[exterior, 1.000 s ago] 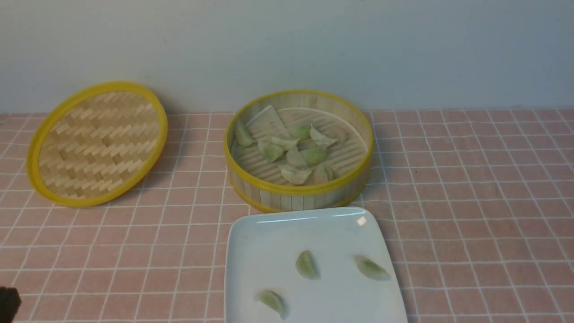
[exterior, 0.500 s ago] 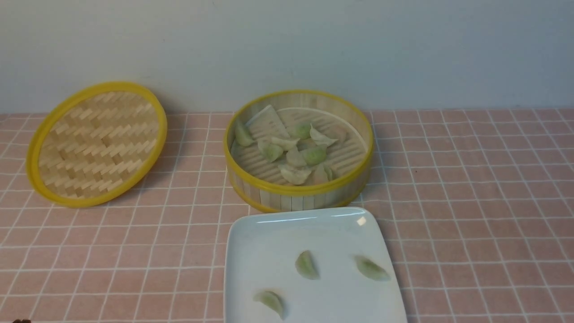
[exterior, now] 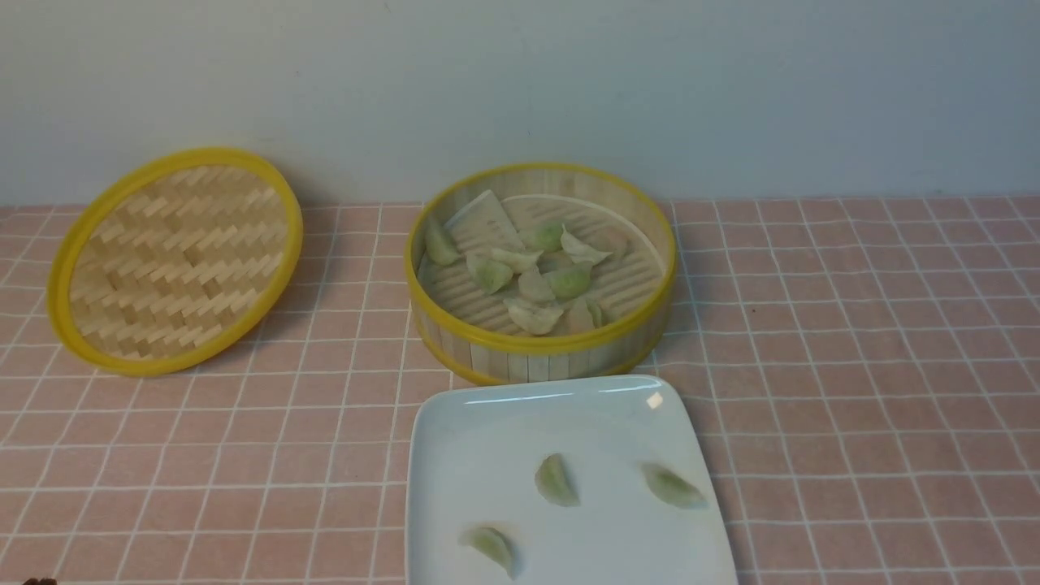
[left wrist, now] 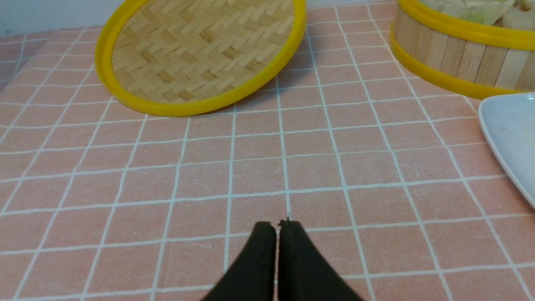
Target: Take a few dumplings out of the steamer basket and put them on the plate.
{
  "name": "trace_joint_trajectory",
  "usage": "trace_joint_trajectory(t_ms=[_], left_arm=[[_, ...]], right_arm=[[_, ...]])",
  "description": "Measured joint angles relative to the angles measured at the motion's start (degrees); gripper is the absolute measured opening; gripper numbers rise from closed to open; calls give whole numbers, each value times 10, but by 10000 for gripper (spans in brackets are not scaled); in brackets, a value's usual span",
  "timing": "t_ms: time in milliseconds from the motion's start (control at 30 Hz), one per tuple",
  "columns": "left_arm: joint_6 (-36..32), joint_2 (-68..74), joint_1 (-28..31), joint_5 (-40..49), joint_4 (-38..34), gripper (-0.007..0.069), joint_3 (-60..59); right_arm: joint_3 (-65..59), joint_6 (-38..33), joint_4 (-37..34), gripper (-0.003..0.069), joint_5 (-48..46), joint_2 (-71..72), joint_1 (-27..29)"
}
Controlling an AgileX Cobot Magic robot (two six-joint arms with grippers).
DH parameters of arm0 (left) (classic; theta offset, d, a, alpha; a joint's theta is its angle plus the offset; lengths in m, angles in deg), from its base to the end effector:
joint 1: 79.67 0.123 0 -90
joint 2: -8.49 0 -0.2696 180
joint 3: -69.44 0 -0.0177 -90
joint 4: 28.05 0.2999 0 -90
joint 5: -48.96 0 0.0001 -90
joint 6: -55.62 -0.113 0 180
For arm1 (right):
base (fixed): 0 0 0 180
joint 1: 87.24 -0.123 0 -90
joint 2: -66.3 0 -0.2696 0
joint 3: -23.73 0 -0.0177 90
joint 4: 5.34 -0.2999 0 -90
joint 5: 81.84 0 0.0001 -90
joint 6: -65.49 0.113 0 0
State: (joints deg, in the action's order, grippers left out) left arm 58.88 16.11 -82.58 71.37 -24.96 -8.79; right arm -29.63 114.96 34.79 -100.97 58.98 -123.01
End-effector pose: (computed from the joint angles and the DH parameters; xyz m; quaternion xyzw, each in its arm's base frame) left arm 0.1378 -0.0047 0.1627 0.0117 0.8101 -0.0086 0.5861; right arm 0.0889 0.0346 0.3472 -0.0490 0.6128 0.2519 0.7474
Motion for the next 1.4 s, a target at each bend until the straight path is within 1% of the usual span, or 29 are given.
trace_joint_trajectory(t_ms=[133,200,233,267,333,367,400,533,667,733,800,833,867,900,1033,1133,1233,1400], left_arm=[[0,0,0,0,0,-6,0],[0,0,0,0,0,-6,0],[0,0,0,0,0,-6,0],[0,0,0,0,0,-6,0],[0,0,0,0,0,-6,0],[0,0,0,0,0,-6,0],[0,0,0,0,0,-6,0],[0,0,0,0,0,-6,0],[0,0,0,-1,0,-6,0],[0,0,0,-1,0,-6,0],[0,0,0,-1,0,-6,0],[0,0,0,-1,0,-6,0],[0,0,0,-1,0,-6,0],[0,0,0,-1,0,-6,0],[0,0,0,-1,0,-6,0],[0,0,0,-1,0,-6,0],[0,0,0,-2,0,-6,0],[0,0,0,-2,0,-6,0]], right_arm=[[0,-3,-4,-13,0,0,0],[0,-39,-45,-13,0,0,0],[0,-64,-79,-13,-1,0,0],[0,-112,-120,-13,-2,0,0],[-3,-220,-224,-13,-2,0,0],[-4,-249,-240,-13,-2,0,0],[-5,-310,-293,-13,-4,0,0],[-6,-415,-386,-13,-6,0,0],[-25,-449,-407,-13,-6,0,5],[-41,-453,-410,-13,-6,0,33],[-74,-455,-412,-13,-6,0,95],[-74,-455,-412,-13,-6,0,95],[-97,-455,-413,-13,-6,0,146],[-119,-455,-414,-13,-7,0,184],[-188,-455,-415,-13,-7,0,277],[-242,-456,-415,-13,-16,0,328],[-247,-457,-414,-13,-26,0,356],[-247,-458,-414,-13,-27,0,364]])
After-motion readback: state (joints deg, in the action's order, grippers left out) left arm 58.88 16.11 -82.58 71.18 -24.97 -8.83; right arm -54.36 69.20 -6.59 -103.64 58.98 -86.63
